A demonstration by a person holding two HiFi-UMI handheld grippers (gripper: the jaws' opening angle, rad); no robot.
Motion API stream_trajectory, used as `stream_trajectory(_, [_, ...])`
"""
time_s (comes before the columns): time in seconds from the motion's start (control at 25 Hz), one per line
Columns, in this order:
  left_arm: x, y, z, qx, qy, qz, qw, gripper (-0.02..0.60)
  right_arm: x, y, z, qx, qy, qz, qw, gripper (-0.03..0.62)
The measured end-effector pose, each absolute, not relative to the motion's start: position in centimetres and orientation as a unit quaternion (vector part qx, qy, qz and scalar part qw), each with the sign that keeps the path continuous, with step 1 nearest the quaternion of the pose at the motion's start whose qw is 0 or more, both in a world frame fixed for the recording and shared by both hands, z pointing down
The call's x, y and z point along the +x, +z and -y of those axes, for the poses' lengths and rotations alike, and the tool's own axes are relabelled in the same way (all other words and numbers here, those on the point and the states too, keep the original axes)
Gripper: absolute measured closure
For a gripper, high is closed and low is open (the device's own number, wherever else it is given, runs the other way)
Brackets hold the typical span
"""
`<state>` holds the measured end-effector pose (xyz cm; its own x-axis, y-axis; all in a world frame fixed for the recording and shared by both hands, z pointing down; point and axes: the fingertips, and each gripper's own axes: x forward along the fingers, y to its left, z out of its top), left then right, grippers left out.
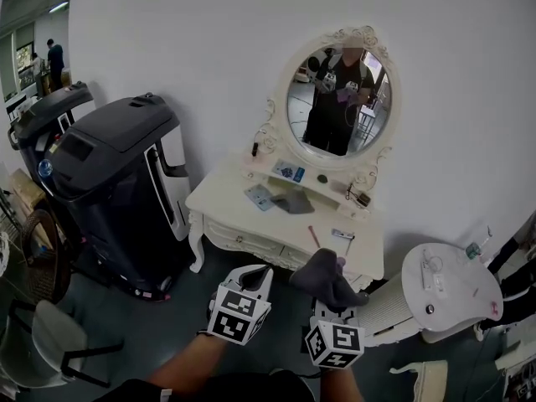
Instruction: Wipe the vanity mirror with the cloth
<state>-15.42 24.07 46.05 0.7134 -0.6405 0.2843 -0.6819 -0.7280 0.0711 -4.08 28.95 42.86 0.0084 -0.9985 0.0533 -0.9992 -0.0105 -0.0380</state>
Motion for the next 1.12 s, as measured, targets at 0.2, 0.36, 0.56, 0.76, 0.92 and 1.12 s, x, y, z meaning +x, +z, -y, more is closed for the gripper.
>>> stream_trajectory(0.2, [-15.6, 47.3, -21.9, 0.918, 0.132, 0.36, 0.099, 0.575, -3.6, 43.5, -26.2, 0.71, 0.037, 0.703, 0.015, 0.566])
stream_trajectory(0.36, [-15.0, 48.2, -19.4, 0.914, 0.14, 0.366, 0.104, 0.575, -2.8, 44.5, -23.3, 0.703, 0.047, 0.71, 0.009, 0.566])
stream_trajectory(0.56, [-13.2, 47.7, -14.8, 0.906, 0.142, 0.387, 0.096, 0.575, -0.3, 44.8, -18.2, 0.693, 0.052, 0.719, 0.0, 0.566])
stream_trajectory(0.76, [-10.1, 45.8, -9.6, 0.901, 0.129, 0.403, 0.093, 0.575, 3.4, 42.7, -12.8, 0.682, 0.039, 0.73, -0.016, 0.566])
stream_trajectory(0.92, [-6.5, 45.0, -6.6, 0.899, 0.136, 0.408, 0.083, 0.575, 6.4, 42.1, -9.1, 0.673, 0.04, 0.738, -0.02, 0.566])
stream_trajectory(1.12, [-2.7, 45.2, -3.1, 0.895, 0.155, 0.412, 0.077, 0.575, 10.3, 42.3, -6.0, 0.67, 0.05, 0.74, -0.038, 0.566])
